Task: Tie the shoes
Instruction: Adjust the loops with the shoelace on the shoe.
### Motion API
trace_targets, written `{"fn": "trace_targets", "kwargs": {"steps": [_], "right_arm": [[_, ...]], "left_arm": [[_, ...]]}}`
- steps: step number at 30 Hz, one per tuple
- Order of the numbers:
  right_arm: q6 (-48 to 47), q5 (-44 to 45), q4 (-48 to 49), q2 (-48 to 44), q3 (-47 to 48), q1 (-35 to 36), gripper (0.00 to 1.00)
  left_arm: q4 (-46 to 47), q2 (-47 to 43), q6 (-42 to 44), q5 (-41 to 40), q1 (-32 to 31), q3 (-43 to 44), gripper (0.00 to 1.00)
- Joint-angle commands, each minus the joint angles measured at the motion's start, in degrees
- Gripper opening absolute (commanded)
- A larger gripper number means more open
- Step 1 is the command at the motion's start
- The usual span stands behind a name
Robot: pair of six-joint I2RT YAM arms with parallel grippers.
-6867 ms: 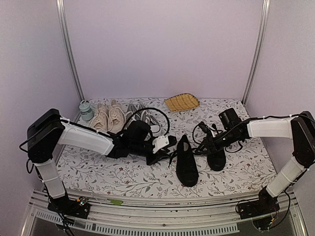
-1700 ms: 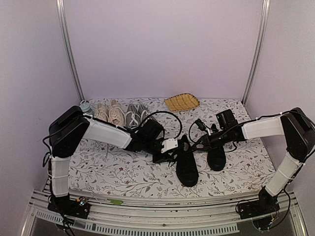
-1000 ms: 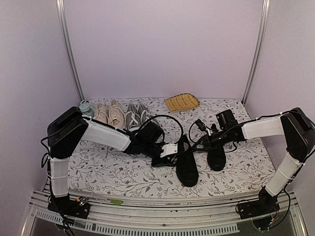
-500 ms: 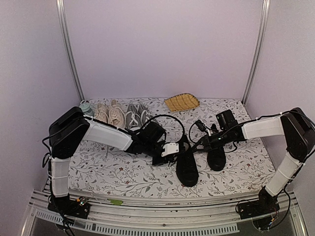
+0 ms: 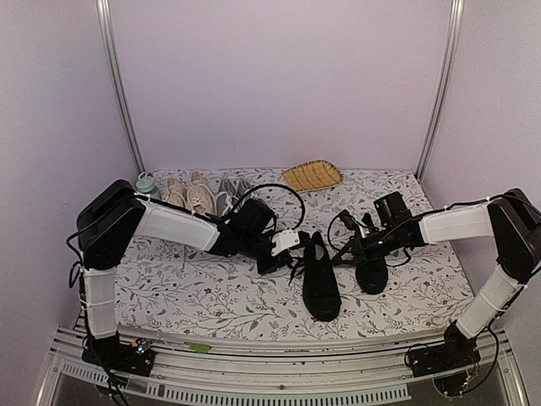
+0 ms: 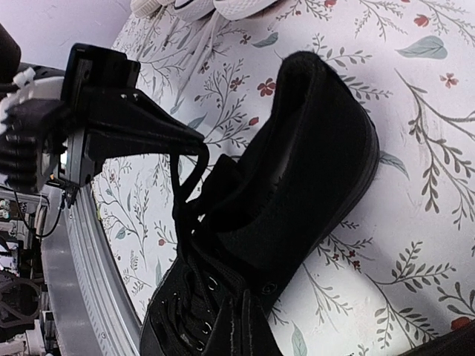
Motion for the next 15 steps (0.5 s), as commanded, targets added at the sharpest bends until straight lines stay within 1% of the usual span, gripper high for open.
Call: {"fn": "trace_targets", "kwargs": {"steps": [1,7,15], "right_arm": [[-0.73,1.57,-0.27,-0.99,-1.41,0.17,0.01],[-0.74,1.9,-0.04,-0.57,-2.92,0.21,0.01],[-0.65,3.07,0.27,0.08,-4.1,0.02,0.01]], "left_arm": [[1.05,-0.54,-2.35,-0.32,1.25,-0.45,0.0],[1.26,1.97,-2.9,-5.03,2.14,1.13,0.0],[0.04,5.39,-2.48,-6.04,2.18,1.99,0.0]]}}
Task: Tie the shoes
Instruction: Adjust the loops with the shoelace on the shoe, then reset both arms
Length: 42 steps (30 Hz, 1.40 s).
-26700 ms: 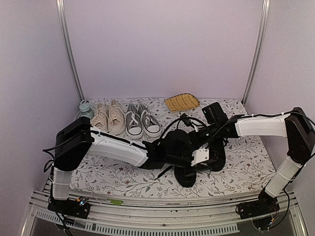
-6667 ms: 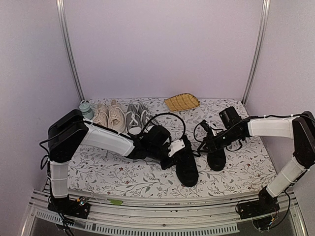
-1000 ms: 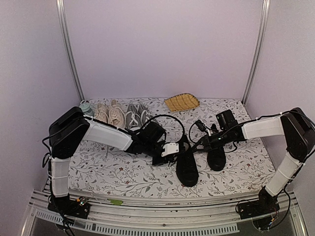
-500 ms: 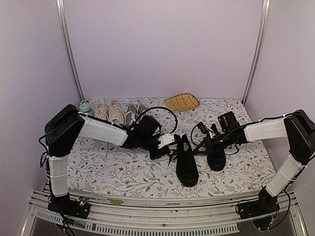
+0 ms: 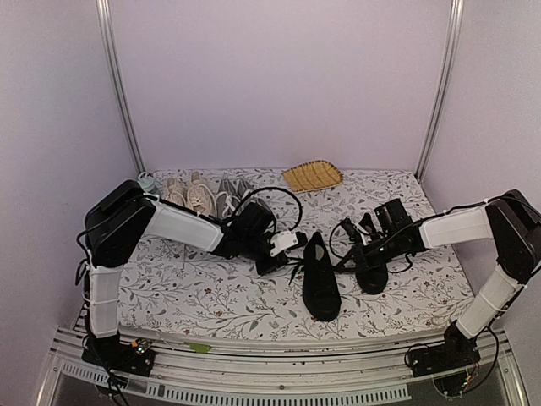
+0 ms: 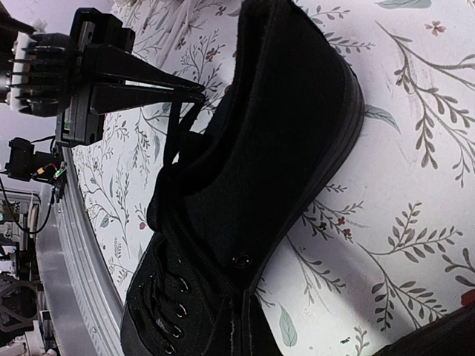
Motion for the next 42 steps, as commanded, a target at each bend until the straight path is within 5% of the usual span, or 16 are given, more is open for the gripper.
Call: {"fn": "trace_targets", "kwargs": {"steps": [1,20,24,27,32,42], "right_arm": [[-0.56,1.3,0.47,0.16,-0.99,0.06,0.01],[-0.43,-1.66,3.05,0.89,-2.76,-1.04,0.01],[-0.69,-2.67,3.58,-1.25,-1.57,-1.02,0.27],[-0.67,-3.54,3.43,-4.26,0.17,-1.04,0.45],[-0.69,1.35,0.12,-10.14,4.36,-1.86,0.53],[1.94,15.75,-3.06,-20.95,6.37,-10.13,0.59]], "left_arm": [[-0.66,2.57,-0.12,-2.4,0.85,1.14,0.0],[-2.09,3.19,-0.17,0.26,0.63,0.8,0.0],[1.05,0.28,1.07,1.8,-1.48,-1.77,0.0],[4.53,-2.79,-0.11,1.34,-2.1,-3.82,0.18],[7.15,-10.34,-1.69,1.1,-2.1,-7.36,0.45],[5.61,-21.65,-5.52,-1.86,-2.3,-13.37,0.67]]}}
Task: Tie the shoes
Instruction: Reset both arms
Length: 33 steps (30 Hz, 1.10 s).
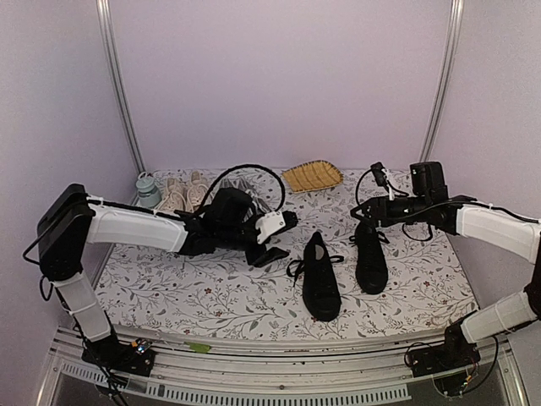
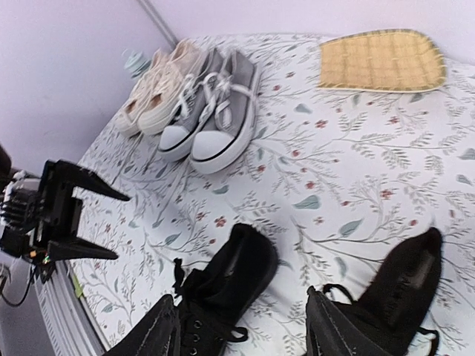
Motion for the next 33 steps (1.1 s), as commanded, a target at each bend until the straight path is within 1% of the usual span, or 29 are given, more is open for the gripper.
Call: {"fn": "trace_targets", "kwargs": {"steps": [1,3,6,9,10,11,15,18,21,23,25,27,29,31,33], "right_arm": [[2.58,9.2,-2.35,-5.58,-0.23,-6.16,0.59],[3.58,9.72,-2.0,-8.18,-1.33,-10.34,0.59],[4.23,10.4,-0.75,-11.75,-3.74,-17.7,0.6],[4.0,9.51,1.66,-14.69,-6.86,-24.68,0.62],[3.37,9.23,3.26,-15.54,-8.64,-26.7,0.62],[3.14,9.14,4.59,-16.27,-9.95,-28.45,0.63],[3.49,9.93,11.76,-18.94,-16.02,-32.1,0.64],[4.33,12.03,17.13,-19.21,-20.17,-32.23,0.65],[5.81,17.98,20.74,-18.08,-22.91,-32.22,0.66],[6.49,21.25,21.97,-17.02,-23.98,-32.26,0.66],[7.07,22.61,23.49,-16.4,-24.99,-32.24,0.66],[6.92,22.8,24.58,-15.66,-25.57,-32.21,0.66],[7.34,23.45,25.3,-15.3,-26.16,-32.24,0.66],[7.47,23.67,26.36,-15.23,-27.07,-32.21,0.66],[7.29,23.68,27.9,-15.08,-28.38,-32.24,0.66]], "left_arm": [[1.44,-4.96,-4.22,-3.87,-0.03,-3.89,0.67],[3.54,-8.29,-8.45,-6.65,1.53,-6.21,0.7],[4.48,-13.53,-15.44,-10.76,6.98,-9.25,0.7],[5.54,-20.24,-22.29,-17.24,13.4,-14.26,0.73],[6.17,-22.87,-24.46,-20.43,15.93,-16.29,0.76],[6.86,-25.51,-26.58,-21.87,18.51,-18.82,0.79],[9.33,-35.85,-35.09,-25.71,31.39,-28.89,0.86],[10.02,-41.5,-37.64,-34.43,37.97,-34.9,0.87],[12.88,-45.83,-38.26,-44.82,40.38,-41.29,0.89],[17.37,-48.07,-38.55,-48.29,40.89,-45.27,0.89],[24.02,-48.73,-37.08,-47.52,40.91,-49.47,0.9],[28.0,-48.56,-36.69,-45.46,40.96,-52.19,0.91],[29.67,-47.66,-36.55,-43.97,40.93,-53.28,0.92],[30.26,-46.42,-35.64,-42.51,40.86,-52.84,0.96],[30.58,-44.74,-34.97,-40.86,40.81,-52.01,0.96]]}}
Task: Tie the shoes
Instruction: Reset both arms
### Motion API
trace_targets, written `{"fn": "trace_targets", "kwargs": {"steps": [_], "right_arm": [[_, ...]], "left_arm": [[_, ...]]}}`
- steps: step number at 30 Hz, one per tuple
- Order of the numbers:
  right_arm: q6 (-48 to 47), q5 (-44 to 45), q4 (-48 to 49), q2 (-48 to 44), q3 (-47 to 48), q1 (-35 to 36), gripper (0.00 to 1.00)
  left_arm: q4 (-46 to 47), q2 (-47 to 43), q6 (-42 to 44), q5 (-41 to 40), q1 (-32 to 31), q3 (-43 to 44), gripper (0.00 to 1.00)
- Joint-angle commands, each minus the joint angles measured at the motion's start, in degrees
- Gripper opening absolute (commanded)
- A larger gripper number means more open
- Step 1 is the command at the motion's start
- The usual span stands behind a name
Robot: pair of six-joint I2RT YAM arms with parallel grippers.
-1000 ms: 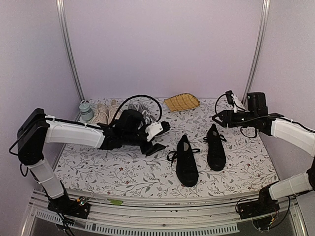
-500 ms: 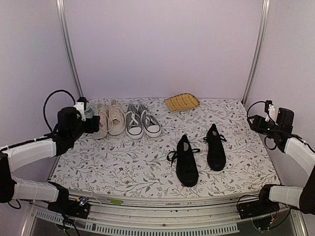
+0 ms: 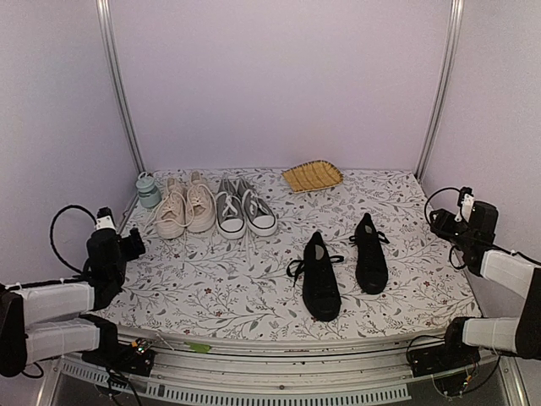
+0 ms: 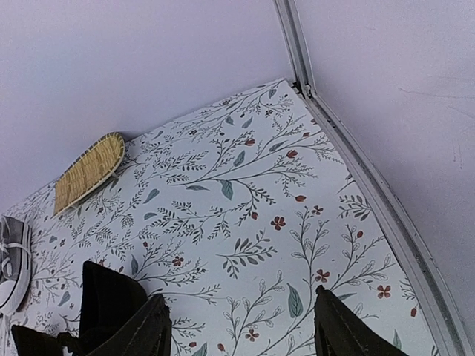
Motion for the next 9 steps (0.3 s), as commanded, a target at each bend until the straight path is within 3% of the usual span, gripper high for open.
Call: {"fn": "trace_targets", "kwargs": {"steps": [1,9], "right_arm": [[0.76,2.08,5.67,0.51,-2.79,-0.18,0.66],[0.22,1.05,8.53,-1.04,-5.2,-0.12,0.65]], "left_arm": [[6.32,2.94,1.52,2.85,0.33,1.67,0.96],[6.43,6.69,3.12,5.45,0.35,3.92,0.96]]}}
